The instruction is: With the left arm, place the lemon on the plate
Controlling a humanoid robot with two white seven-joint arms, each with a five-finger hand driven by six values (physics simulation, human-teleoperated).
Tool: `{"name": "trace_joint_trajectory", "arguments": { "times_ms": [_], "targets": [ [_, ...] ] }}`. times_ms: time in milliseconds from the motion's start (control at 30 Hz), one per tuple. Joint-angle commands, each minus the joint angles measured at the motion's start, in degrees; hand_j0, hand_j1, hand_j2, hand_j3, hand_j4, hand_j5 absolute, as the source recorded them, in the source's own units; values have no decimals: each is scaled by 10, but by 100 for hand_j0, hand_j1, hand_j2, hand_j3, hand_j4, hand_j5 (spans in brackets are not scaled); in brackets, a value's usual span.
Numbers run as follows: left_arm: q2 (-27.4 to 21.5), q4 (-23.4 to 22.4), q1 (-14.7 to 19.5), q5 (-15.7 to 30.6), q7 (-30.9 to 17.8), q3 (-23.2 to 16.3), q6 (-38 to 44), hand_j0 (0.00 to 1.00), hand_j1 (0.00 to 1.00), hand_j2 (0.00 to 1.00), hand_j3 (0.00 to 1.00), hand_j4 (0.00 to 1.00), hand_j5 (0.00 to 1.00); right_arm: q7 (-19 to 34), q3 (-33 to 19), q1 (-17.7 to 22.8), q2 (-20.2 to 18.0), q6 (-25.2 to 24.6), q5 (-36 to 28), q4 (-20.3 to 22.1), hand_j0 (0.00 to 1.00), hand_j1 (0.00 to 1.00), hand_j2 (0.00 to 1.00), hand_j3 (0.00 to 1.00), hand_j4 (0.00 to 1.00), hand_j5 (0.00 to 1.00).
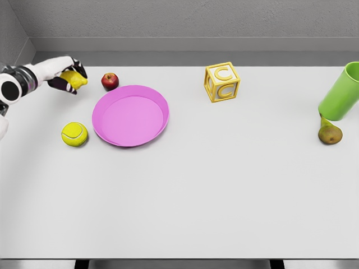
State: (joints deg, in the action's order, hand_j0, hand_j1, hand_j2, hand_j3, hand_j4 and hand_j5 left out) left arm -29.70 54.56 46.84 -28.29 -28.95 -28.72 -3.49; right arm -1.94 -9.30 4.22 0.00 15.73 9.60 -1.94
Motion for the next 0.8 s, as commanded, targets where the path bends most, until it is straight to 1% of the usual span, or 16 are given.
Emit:
{"name": "trace_joint_trajectory", "arguments": {
  "times_ms": [0, 67, 200, 300, 333, 500, 600, 700, 767],
  "targets": [
    [-5, 25, 0, 12, 0, 2, -4, 49, 49, 49, 49, 49, 49, 0, 0, 0, 0, 0, 0, 0, 100, 100, 100, 100, 100, 100],
    [-19, 41, -5, 25, 0, 2, -4, 49, 49, 49, 49, 49, 49, 0, 0, 0, 0, 0, 0, 0, 100, 100, 100, 100, 100, 100],
    [-19, 59, -9, 25, 0, 2, -13, 49, 49, 49, 49, 49, 49, 0, 0, 0, 0, 0, 0, 0, 100, 100, 100, 100, 100, 100],
    [-19, 61, -9, 26, 0, 2, -20, 49, 49, 49, 49, 49, 49, 0, 0, 0, 0, 0, 0, 0, 100, 100, 100, 100, 100, 100],
    [-19, 63, -9, 32, 0, 2, -20, 48, 48, 48, 48, 48, 48, 0, 0, 0, 0, 0, 0, 0, 100, 100, 100, 100, 100, 100],
    [-18, 84, -13, 33, 0, 2, -20, 48, 48, 48, 48, 48, 48, 0, 0, 0, 0, 0, 0, 0, 100, 100, 100, 100, 100, 100],
    [-13, 86, -13, 33, 0, 1, -20, 48, 48, 48, 48, 48, 48, 0, 0, 0, 0, 0, 0, 0, 100, 100, 100, 100, 100, 100],
    [-12, 91, -18, 33, 0, 1, -47, 46, 46, 46, 46, 46, 46, 0, 0, 0, 0, 0, 0, 0, 100, 100, 100, 100, 100, 100],
    [-12, 106, -25, 33, 0, 1, -54, 46, 46, 46, 46, 46, 46, 0, 0, 0, 0, 0, 0, 0, 100, 100, 100, 100, 100, 100]
  ]
}}
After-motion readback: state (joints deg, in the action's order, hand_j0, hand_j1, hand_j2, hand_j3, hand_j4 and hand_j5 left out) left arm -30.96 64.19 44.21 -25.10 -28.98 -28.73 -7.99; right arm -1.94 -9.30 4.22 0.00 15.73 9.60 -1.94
